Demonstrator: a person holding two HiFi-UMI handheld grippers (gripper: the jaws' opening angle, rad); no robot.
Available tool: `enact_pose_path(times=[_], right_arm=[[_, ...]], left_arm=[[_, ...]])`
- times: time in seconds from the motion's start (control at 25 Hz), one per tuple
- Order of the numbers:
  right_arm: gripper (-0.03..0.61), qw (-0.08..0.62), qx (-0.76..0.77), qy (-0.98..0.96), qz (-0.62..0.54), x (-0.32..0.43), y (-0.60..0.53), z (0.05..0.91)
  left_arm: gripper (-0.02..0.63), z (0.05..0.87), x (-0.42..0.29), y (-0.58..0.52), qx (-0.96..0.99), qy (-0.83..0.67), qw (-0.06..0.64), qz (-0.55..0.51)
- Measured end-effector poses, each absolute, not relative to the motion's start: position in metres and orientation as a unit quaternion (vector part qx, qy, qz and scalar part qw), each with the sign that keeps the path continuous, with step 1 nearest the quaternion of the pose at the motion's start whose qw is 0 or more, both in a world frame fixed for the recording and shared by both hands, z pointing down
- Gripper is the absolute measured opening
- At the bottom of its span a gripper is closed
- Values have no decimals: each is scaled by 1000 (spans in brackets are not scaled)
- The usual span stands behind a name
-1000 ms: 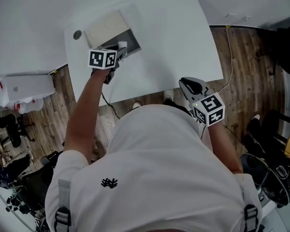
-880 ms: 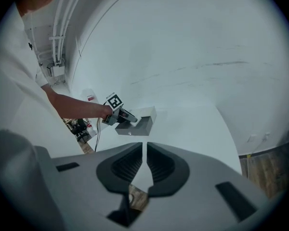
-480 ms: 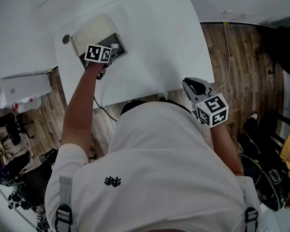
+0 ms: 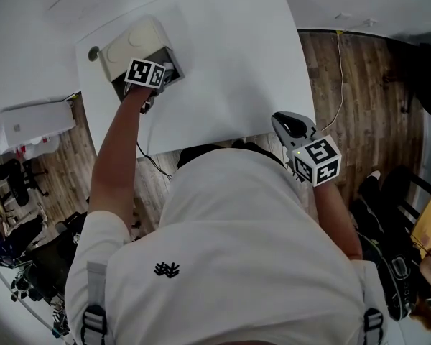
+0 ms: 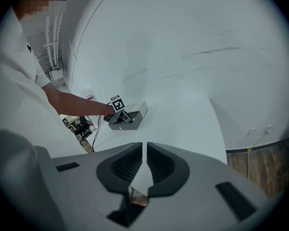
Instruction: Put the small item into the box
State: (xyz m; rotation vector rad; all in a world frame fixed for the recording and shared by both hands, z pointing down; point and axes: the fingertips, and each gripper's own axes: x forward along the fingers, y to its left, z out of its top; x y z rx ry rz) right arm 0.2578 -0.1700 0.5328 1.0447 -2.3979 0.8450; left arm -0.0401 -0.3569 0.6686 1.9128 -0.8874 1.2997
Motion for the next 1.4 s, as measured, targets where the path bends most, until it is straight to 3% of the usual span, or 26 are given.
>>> enact_pose_path(times=[0.36,1.08,1.24,1.4], right_arm=[[31,196,356,-864,297,250,-181,531],[31,199,342,-880,263,185,-184,514],[31,199,343,-883,252,160,-179,510],[21,198,345,-886,238,133,-173,505]], left_arm=[[225,663,-34,-354,734,-339,331,487],[229,598,-36,-336,800,-325,309,399],[219,571,-39,-319,826,-318,294,361],[147,549,-47,-289,849,-308,278,327]])
